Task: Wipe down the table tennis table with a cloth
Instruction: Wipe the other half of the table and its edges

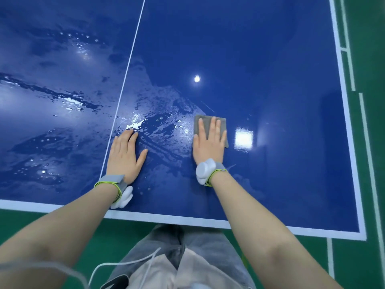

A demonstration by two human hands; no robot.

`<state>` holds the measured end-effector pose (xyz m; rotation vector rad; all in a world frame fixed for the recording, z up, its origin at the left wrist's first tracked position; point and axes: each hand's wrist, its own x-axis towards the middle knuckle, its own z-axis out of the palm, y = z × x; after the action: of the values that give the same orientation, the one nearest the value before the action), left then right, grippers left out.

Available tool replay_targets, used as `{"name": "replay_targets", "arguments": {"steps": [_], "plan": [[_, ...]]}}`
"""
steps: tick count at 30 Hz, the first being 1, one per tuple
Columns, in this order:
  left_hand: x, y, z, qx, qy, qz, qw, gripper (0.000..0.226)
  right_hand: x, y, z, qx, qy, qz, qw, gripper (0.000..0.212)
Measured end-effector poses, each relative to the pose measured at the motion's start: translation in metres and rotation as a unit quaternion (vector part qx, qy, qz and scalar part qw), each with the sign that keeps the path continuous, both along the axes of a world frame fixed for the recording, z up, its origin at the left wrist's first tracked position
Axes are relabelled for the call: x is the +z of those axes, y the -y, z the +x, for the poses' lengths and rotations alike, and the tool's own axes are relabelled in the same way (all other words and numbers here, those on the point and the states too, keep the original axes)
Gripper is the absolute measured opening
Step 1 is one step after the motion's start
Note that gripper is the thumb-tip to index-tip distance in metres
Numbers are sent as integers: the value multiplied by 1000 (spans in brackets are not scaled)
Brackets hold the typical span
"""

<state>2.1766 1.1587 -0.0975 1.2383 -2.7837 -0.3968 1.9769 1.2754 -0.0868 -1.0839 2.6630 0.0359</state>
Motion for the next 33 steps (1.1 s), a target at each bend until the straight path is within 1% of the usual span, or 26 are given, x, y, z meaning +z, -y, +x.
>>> {"name": "replay_targets", "arguments": {"steps": [2,4,5,6,8,10,12,14,16,19,21,23,24,25,27,30,33], "plan": [[-1,0,0,1,-1,1,1000,64,0,4,12,59,15,-2,998,54],[-1,-1,-1,1,2,2,1000,63,3,1,8,116,24,-21,993,65],[-1,-2,-1,0,0,2,1000,63,3,-2,1,137,25,-28,990,65],[0,-2,-2,1,-3,3,1000,63,3,-5,-9,146,26,-26,989,59],[0,-1,-2,4,-3,4,1000,61,3,-5,-30,113,26,-17,993,52],[1,-1,-2,4,-1,5,1000,60,4,1,-45,42,12,-3,999,51],[2,-2,-2,7,1,10,1000,61,4,14,-48,-23,24,7,999,51],[3,-2,-2,10,0,11,1000,62,5,29,-42,-51,37,11,998,53],[4,0,-3,12,3,11,1000,66,4,42,-27,-3,25,7,1000,54],[4,0,-3,12,7,7,1000,70,3,55,-3,117,22,-1,993,54],[5,-1,-3,10,10,5,1000,70,3,57,2,190,31,0,981,53],[6,-1,-3,11,12,5,1000,70,3,54,-9,271,50,-22,961,55],[6,-1,-3,12,13,6,1000,70,3,52,-18,296,52,-45,953,55],[6,-1,-3,12,14,7,1000,70,1,50,-29,299,47,-66,951,54],[6,-1,-5,13,10,4,1000,69,0,49,-51,251,37,-49,966,49],[4,-1,-6,18,-2,-9,1000,63,0,57,-59,137,17,-17,990,50],[1,-1,-6,22,-22,-27,999,57,-1,67,-42,95,17,-14,995,52]]}}
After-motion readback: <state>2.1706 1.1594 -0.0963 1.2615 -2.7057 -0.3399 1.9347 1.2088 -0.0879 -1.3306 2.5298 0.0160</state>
